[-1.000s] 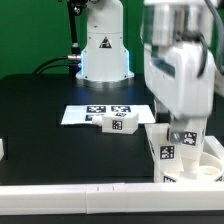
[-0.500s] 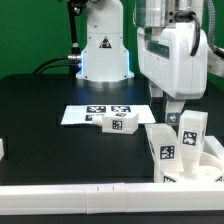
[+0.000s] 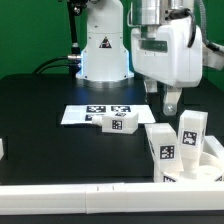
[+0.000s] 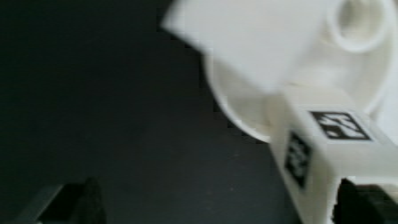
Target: Assemble stool
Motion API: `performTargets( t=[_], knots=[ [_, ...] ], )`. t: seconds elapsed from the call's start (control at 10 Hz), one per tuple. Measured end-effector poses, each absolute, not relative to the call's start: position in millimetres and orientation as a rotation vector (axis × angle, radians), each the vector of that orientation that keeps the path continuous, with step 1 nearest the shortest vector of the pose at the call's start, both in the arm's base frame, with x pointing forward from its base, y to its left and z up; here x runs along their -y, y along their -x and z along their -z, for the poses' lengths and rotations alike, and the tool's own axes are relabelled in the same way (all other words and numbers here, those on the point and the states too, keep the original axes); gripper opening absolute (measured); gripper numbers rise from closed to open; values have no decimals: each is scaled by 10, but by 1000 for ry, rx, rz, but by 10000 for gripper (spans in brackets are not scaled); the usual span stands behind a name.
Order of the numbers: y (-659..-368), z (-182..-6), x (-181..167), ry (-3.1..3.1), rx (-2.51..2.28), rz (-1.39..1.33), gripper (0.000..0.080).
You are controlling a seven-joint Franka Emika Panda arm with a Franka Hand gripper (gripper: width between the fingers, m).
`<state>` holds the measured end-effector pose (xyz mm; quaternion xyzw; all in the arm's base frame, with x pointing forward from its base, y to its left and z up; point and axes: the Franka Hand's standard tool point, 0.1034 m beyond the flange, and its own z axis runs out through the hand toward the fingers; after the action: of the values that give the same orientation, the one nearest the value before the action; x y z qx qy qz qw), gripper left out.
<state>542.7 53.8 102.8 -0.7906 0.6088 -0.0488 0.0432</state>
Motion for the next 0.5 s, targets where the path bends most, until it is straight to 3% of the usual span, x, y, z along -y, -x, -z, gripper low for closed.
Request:
performTargets(
  t=[0.5],
  knots=[
    [-5385, -1005, -543, 2731, -1403, 169, 649]
  ],
)
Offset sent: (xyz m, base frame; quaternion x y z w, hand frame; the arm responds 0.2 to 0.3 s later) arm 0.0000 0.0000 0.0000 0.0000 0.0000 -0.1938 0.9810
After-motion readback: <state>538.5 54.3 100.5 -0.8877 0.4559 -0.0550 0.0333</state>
